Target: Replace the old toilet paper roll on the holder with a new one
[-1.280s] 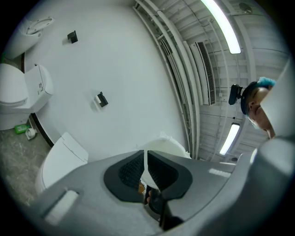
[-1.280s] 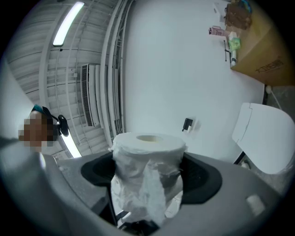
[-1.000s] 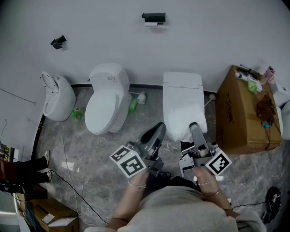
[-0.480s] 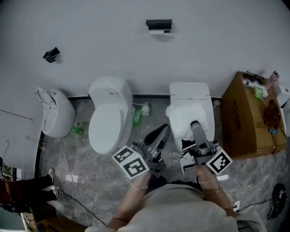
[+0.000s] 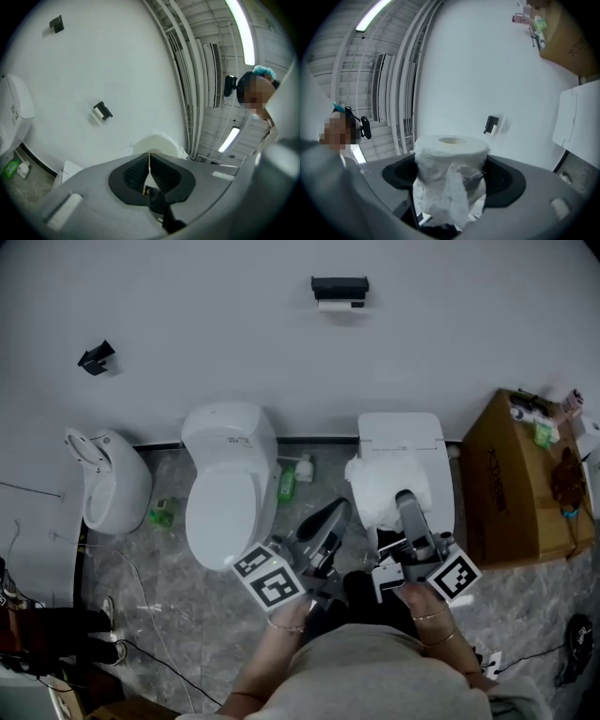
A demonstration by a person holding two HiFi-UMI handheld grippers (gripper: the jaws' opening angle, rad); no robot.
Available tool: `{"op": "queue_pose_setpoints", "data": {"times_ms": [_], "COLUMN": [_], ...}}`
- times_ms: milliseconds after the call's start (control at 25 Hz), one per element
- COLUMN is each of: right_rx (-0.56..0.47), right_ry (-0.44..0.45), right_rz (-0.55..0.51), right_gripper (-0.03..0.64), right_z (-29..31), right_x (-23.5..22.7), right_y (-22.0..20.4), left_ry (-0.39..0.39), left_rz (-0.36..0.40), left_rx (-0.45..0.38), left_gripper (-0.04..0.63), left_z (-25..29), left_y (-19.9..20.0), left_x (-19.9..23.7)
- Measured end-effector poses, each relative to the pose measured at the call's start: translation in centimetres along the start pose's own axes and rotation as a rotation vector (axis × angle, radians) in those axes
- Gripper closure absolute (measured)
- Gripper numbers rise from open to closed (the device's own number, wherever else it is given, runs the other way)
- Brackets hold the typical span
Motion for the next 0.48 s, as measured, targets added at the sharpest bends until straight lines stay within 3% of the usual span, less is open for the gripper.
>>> {"op": "queue_pose_setpoints", "data": {"times_ms": [480], "right_rx": [-0.027], "right_ry": [0.013], "right_rz": [0.002], "right_gripper": [0.198], "right_z": [6.1], "right_x": [-6.5], "right_y": [1.8], "left_ry": [0.001], "left_rz": [0.013], "left_rx": [0.001], "left_gripper": [0.588], "left_z": [6.1], "left_y": [3.7], "left_x": [5.7]}}
Point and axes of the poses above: the fingertips, and each gripper's own axes: z forward along the fingers, x to its left, y out of its top, the point moved 2 cm from there along -z, backward along the fingers, and after that the axes turned 11 degrees about y, right-handed, at the moved point
